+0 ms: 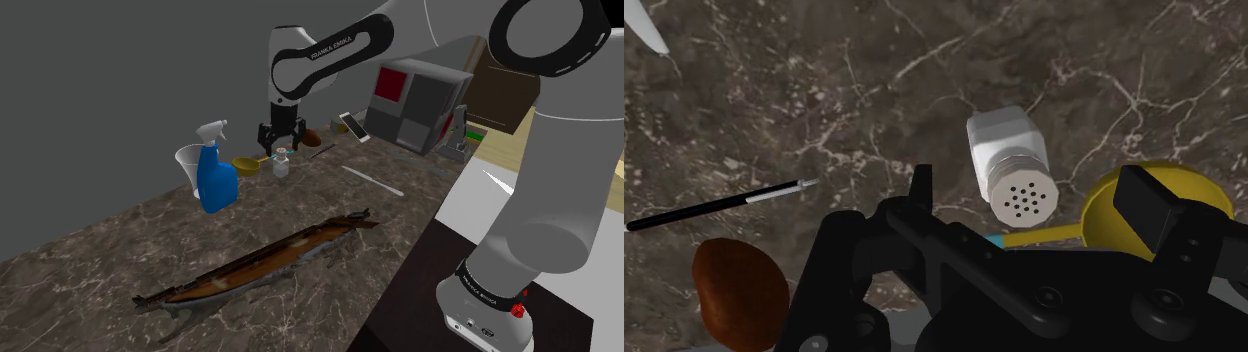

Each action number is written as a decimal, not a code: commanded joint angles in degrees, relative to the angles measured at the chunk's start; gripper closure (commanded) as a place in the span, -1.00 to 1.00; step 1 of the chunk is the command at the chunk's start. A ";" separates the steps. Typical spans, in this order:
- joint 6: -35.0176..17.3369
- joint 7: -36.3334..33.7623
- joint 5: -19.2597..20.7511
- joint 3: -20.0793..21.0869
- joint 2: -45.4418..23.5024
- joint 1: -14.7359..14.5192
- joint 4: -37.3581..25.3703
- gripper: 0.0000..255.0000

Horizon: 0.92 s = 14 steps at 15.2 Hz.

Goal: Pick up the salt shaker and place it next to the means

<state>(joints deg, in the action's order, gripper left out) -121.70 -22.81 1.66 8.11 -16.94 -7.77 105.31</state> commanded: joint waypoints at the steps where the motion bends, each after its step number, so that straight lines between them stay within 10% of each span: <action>1: -0.01 0.00 0.00 0.00 -0.01 0.00 0.00 -1.00; 2: -0.01 0.00 0.00 0.00 0.00 0.00 0.00 -1.00; 3: -0.01 0.00 0.00 0.00 0.00 0.00 0.00 1.00; 14: 1.33 0.06 -0.11 0.04 0.63 0.03 -0.70 1.00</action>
<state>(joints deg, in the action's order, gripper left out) -120.90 -22.80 1.59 8.14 -16.46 -7.77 104.99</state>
